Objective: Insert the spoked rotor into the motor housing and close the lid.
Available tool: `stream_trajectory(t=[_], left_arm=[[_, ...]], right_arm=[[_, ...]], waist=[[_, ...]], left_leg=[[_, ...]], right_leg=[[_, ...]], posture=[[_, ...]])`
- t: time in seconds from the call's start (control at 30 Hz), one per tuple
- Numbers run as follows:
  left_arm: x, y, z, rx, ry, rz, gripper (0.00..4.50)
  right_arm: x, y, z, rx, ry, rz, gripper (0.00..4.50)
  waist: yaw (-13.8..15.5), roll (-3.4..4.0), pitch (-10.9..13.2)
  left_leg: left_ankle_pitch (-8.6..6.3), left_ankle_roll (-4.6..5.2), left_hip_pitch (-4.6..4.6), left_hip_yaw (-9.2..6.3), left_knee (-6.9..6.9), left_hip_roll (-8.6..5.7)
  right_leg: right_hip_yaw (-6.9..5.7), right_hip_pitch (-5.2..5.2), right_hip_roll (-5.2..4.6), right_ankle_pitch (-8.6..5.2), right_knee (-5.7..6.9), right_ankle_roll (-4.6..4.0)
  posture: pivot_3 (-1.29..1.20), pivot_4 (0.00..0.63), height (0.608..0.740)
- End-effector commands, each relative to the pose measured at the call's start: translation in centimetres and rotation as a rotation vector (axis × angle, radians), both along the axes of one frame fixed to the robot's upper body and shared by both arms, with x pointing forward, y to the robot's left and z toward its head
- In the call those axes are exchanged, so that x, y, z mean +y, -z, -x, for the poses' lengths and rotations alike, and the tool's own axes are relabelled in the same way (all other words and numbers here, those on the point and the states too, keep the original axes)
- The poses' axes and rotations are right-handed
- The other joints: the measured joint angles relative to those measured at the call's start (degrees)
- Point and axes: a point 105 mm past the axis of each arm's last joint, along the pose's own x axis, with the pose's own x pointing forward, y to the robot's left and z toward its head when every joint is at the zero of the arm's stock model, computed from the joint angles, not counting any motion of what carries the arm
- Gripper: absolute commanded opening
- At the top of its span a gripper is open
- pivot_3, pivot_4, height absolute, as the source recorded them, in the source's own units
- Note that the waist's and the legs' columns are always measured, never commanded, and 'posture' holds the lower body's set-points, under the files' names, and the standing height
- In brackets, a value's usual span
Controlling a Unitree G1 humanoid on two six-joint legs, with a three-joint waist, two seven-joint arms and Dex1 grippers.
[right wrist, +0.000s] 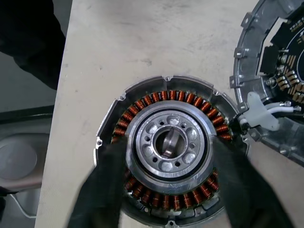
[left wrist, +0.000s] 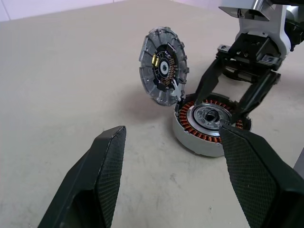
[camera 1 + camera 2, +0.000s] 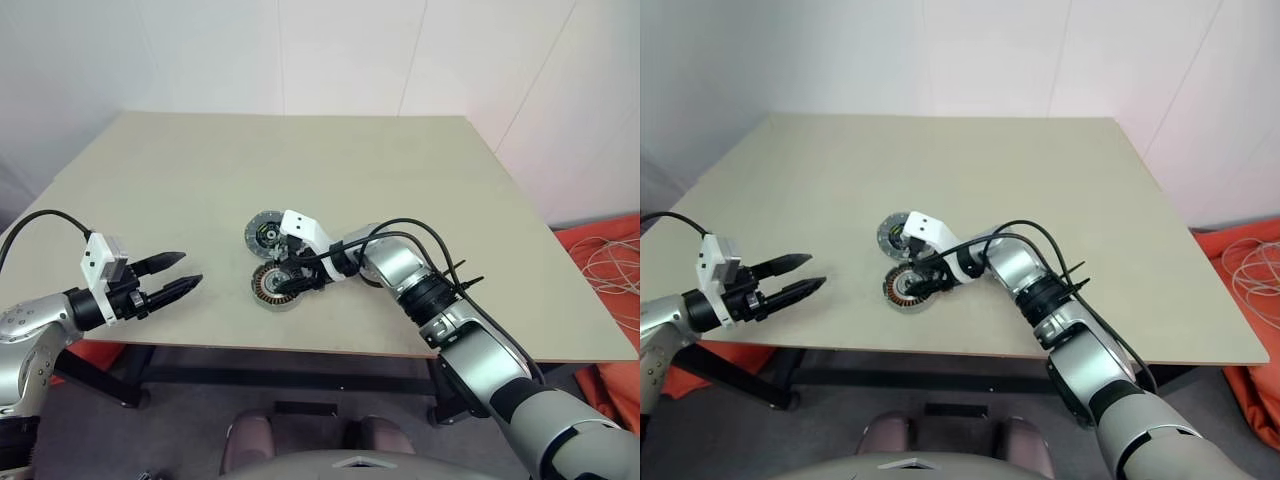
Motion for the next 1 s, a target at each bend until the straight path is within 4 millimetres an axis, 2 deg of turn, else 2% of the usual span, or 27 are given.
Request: stream_trajectory(t=[0.03, 0.17, 0.37, 0.47, 0.83, 1.0], left_arm=[[-0.2, -1.0, -0.2, -0.045, 0.015, -0.002, 3.34], [-0.3, -0.9, -0.2, -0.046, 0.014, -0.002, 3.34], [-0.4, -0.9, -0.4, -0.047, 0.019, 0.0, 3.34], [-0.4, -0.9, -0.4, -0.047, 0.021, 0.0, 3.34], [-0.3, -0.9, -0.6, -0.046, 0.026, -0.003, 3.34], [-0.4, -0.8, -0.6, -0.044, 0.03, -0.001, 3.34]], right_arm=[[0.8, -2.8, -0.3, -0.058, -0.015, -0.08, 4.43], [1.2, -4.4, -0.2, -0.055, -0.02, -0.133, 4.47], [1.5, -5.1, 0.3, -0.017, -0.022, -0.171, 4.47], [1.5, -5.1, 0.5, -0.005, -0.028, -0.176, 3.87], [1.5, -4.8, 0.3, -0.009, -0.009, -0.178, 0.02], [1.3, -4.0, 0.1, -0.013, 0.004, -0.155, 0.02]], waist=[[0.0, 0.0, 0.0], [0.0, 0.0, 0.0], [0.0, 0.0, 0.0], [0.0, 0.0, 0.0], [0.0, 0.0, 0.0], [0.0, 0.0, 0.0]], left_leg=[[0.0, 0.0, 0.0, 0.0, 0.0, 0.0], [0.0, -0.01, 0.0, 0.0, 0.0, 0.0], [0.0, -0.01, 0.01, 0.0, 0.0, 0.0], [0.0, -0.01, 0.01, 0.0, 0.0, 0.0], [0.01, -0.01, 0.01, 0.0, 0.0, 0.0], [0.01, -0.01, 0.01, 0.0, 0.0, 0.0]], right_leg=[[0.0, 0.0, 0.0, 0.0, 0.01, 0.0], [0.0, 0.0, 0.0, 0.0, 0.02, 0.0], [0.0, 0.0, 0.0, 0.0, 0.03, 0.0], [0.0, 0.0, 0.0, 0.0, 0.03, 0.0], [0.0, 0.0, 0.0, 0.0, 0.03, 0.0], [0.0, 0.0, 0.0, 0.0, 0.03, 0.0]], posture=[[0.0, 0.0, 0.74], [0.0, 0.0, 0.74], [0.0, 0.0, 0.74], [0.0, 0.0, 0.74], [0.0, 0.0, 0.74], [0.0, 0.0, 0.74]])
